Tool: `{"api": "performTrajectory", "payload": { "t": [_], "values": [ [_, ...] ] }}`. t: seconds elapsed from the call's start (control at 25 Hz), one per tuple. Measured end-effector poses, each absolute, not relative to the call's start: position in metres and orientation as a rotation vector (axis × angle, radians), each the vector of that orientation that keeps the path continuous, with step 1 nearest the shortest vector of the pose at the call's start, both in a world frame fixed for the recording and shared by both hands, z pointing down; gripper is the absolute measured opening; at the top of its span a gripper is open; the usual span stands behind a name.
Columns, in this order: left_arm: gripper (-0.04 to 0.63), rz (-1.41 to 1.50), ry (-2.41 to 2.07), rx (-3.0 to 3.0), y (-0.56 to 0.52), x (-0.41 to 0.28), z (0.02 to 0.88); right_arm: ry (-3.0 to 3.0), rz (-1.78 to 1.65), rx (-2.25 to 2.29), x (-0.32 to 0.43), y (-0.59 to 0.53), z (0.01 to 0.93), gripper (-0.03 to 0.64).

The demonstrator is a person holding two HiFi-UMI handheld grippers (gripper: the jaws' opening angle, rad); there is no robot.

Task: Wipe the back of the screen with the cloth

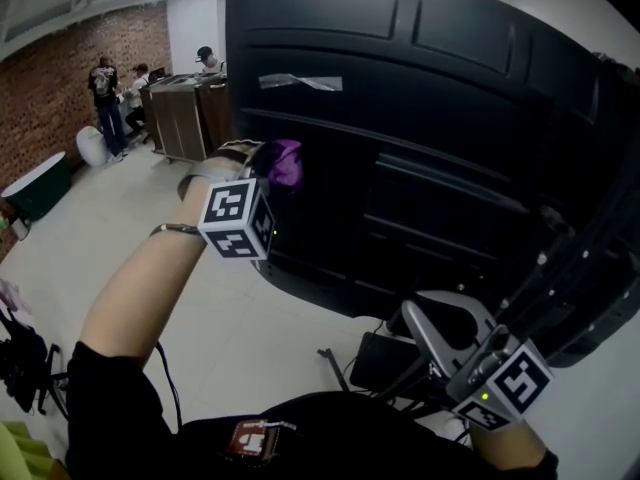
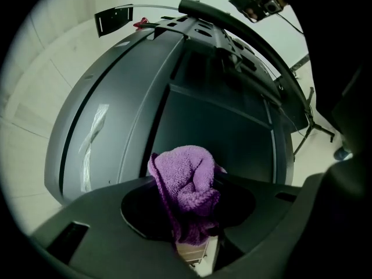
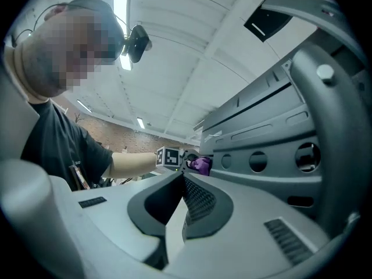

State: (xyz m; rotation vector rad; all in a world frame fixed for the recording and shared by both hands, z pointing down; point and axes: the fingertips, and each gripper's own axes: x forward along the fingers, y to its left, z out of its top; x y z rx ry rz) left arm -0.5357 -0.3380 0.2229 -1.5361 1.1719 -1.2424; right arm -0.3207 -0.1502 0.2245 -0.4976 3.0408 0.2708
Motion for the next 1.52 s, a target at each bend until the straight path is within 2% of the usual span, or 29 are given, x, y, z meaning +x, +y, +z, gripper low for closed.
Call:
{"api": "performTrajectory", "payload": {
  "t": [0.44, 0.64, 0.8, 1.04, 1.16, 1.52],
  "values": [
    [0.16, -1.22, 1.062, -1.518, -0.334, -0.416, 0.213, 3.004, 0.234, -0.419, -0.277, -0.147, 0.23, 0.007],
    [0.161, -1.201, 1.033, -1.492, -0.333, -0.404, 0.215, 2.989, 0.222, -0.393, -0.277, -0.149, 0.231, 0.007],
    [0.163, -1.194, 1.065, -1.516, -0.325, -0.446, 0.229, 2.995, 0.217, -0.362, -0.29, -0.155, 0.232, 0.008],
    [0.163, -1.324, 1.272, -1.469, -0.329, -0.601, 0.275, 3.022, 0.213, -0.384, -0.319, -0.173, 0.238, 0.008],
    [0.163, -1.389, 1.33, -1.459, -0.33, -0.654, 0.3, 3.041, 0.2, -0.422, -0.329, -0.176, 0.243, 0.008],
    [0.163, -1.385, 1.313, -1.457, -0.341, -0.654, 0.346, 3.083, 0.18, -0.622, -0.34, -0.198, 0.274, 0.008]
  ]
}}
